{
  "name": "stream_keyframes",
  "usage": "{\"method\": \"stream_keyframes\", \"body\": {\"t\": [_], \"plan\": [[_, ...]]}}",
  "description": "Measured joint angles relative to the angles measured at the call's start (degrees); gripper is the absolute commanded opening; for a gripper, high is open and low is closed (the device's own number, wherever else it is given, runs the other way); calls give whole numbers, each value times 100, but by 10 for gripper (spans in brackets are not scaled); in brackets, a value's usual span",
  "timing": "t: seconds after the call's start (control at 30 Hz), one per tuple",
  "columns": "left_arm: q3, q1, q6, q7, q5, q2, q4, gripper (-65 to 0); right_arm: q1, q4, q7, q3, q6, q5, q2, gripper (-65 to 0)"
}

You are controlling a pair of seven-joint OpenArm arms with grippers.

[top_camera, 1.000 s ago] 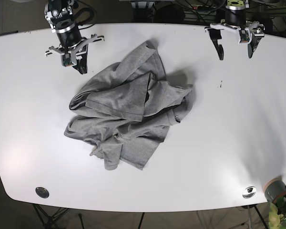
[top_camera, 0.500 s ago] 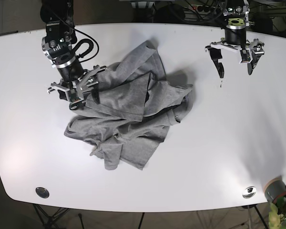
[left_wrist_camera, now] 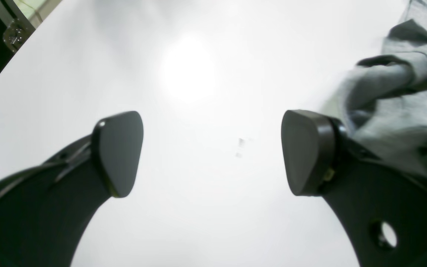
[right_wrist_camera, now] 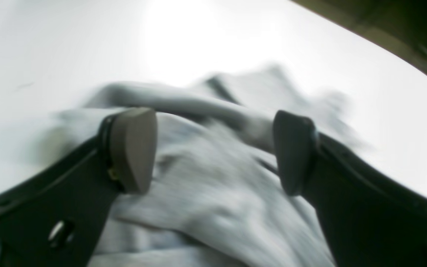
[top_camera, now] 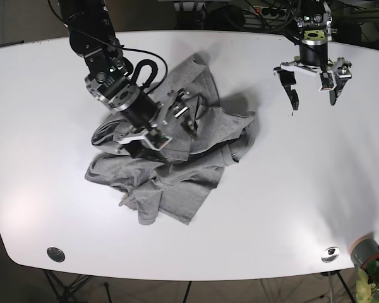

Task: Fold the T-shirt properly
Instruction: 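Lower the right gripper onto the crumpled grey T-shirt, then grasp a fold of the grey T-shirt with the right gripper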

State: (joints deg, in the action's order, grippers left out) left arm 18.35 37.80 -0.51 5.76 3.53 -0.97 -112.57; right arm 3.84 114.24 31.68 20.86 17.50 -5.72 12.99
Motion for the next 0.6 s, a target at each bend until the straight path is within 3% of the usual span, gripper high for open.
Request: {"method": "stream_keyframes", "body": {"t": [0.1, 0.33, 0.4, 0.6], "plan": [[286, -57, 15, 79, 15, 4, -2, -97, -173, -2, 81, 354, 61, -2, -31, -176], [671, -282, 7, 280, 20, 46, 9, -97, -527, -184, 184, 911, 925, 96, -203, -176], [710, -319, 7, 280, 31, 48, 4, -97, -658, -315, 153, 1185, 1071, 70, -214, -176], [752, -306, 44, 291, 33, 42, 4, -97, -1196, -831, 278, 2024, 1104, 63, -236, -181]]}}
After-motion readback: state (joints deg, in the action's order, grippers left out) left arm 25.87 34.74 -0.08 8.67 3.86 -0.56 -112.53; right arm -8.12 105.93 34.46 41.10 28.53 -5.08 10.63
